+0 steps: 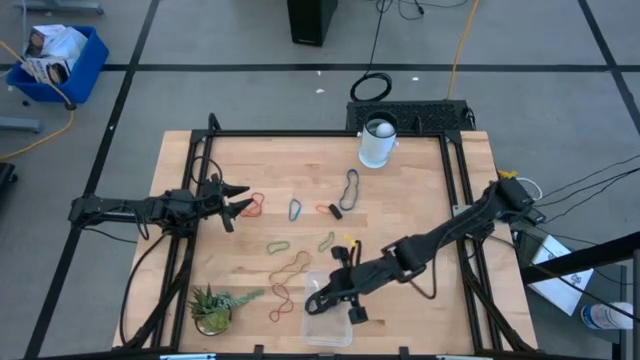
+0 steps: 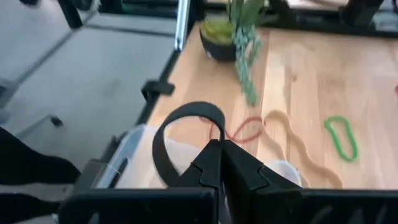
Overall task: Pick and place rubber bands into bin
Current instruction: Put the black rubber band into the transparent bin, then put the orange rubber band into the transparent bin
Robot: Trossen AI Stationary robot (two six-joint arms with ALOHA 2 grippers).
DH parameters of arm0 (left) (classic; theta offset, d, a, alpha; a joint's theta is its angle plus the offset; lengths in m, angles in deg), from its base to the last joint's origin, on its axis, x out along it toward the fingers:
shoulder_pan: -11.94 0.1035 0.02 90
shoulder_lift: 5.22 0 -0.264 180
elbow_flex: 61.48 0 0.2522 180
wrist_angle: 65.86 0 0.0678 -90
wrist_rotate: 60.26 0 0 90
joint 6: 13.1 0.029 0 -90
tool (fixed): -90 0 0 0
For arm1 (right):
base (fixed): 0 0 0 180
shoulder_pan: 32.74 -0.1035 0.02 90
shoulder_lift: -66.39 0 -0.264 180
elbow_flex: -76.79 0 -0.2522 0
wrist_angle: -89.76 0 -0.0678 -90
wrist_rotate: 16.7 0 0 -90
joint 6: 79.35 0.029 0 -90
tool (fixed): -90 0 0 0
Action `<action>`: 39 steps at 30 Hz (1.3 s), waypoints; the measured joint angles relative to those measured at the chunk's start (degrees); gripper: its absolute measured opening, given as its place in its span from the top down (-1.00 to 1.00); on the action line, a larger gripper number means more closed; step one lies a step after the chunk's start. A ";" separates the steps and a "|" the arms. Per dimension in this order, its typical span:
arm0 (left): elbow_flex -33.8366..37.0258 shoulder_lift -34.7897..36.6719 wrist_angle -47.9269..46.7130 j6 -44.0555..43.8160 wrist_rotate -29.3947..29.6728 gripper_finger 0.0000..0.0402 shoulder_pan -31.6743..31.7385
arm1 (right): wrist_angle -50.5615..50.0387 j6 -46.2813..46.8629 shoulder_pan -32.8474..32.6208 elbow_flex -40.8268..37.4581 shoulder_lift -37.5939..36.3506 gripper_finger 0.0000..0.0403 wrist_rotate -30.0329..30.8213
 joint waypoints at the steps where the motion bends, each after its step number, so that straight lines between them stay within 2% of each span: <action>1: -0.01 0.01 0.00 -0.01 0.00 -0.04 0.00 | -0.25 0.00 0.00 0.00 0.73 1.00 -0.03; 15: 0.01 0.02 0.00 0.01 -0.02 -0.04 0.00 | -7.75 -0.15 0.55 0.00 7.18 0.99 -0.07; 24: 0.00 0.00 0.00 0.01 -0.04 -0.04 0.02 | -7.70 0.00 0.57 0.00 7.27 0.85 -0.07; 28: 0.01 0.00 0.00 0.01 -0.04 -0.04 0.00 | -7.70 0.00 0.57 0.00 7.26 0.75 -0.07; 35: 0.01 0.02 0.00 0.01 -0.07 -0.04 0.01 | -7.75 0.03 0.57 0.00 7.18 0.43 -0.07; 39: 0.01 0.00 0.00 0.01 -0.09 -0.04 0.01 | -8.36 -0.08 0.61 0.00 5.00 0.32 -0.09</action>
